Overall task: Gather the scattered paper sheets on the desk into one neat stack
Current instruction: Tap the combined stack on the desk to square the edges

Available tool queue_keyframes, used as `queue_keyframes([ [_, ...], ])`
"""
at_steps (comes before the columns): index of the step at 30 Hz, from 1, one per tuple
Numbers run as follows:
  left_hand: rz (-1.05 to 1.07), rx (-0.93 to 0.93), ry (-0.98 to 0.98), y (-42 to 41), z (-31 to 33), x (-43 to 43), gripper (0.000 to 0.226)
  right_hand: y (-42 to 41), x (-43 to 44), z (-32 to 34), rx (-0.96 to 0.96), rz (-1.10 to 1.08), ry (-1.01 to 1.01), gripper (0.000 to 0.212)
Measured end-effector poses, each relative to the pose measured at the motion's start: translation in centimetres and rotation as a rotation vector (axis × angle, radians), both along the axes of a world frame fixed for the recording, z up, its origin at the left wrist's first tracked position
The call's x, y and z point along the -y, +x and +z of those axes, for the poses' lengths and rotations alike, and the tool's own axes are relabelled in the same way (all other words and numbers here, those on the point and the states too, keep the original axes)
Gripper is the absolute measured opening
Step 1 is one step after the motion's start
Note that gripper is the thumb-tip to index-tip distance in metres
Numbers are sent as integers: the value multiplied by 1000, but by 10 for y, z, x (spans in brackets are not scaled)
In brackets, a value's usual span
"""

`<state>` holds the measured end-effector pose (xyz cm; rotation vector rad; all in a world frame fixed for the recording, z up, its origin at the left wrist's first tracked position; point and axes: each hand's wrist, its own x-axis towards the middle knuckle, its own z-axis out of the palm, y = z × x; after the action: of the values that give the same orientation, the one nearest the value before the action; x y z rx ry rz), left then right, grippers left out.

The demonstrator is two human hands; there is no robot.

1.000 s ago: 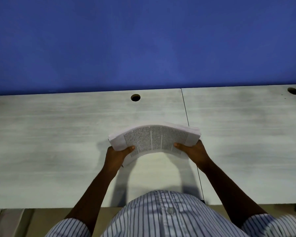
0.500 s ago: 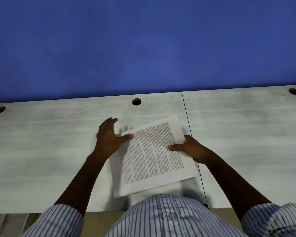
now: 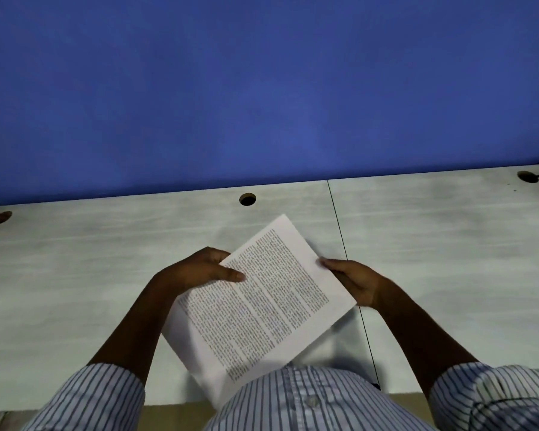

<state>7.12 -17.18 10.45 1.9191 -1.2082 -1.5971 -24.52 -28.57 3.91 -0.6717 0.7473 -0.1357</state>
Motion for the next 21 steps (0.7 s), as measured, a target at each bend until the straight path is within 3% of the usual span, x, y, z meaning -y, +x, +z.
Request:
queue_keyframes([
  [2, 103, -68, -22, 8, 1, -5, 31, -5, -14, -14, 139, -182, 134, 85],
  [5, 290, -187, -69, 13, -3, -9, 32, 11, -37, -19, 263, -318, 219, 94],
  [7, 416, -303, -82, 6, -10, -10, 33, 31, -50, -13, 241, -344, 180, 78],
  [9, 497, -419, -90, -8, -18, -12, 33, 46, -54, -4, 159, -320, 92, 49],
  [12, 517, -528, -52, -31, -28, -15, 33, 48, -45, 0, 24, -285, -35, 44],
  [15, 530, -465, -101, -47, -30, -11, 34, 41, -35, 7, -68, -321, -189, 43],
  [21, 738, -280, -474, -70, -10, 1, 29, 41, -19, 53, -172, -526, -654, 31],
])
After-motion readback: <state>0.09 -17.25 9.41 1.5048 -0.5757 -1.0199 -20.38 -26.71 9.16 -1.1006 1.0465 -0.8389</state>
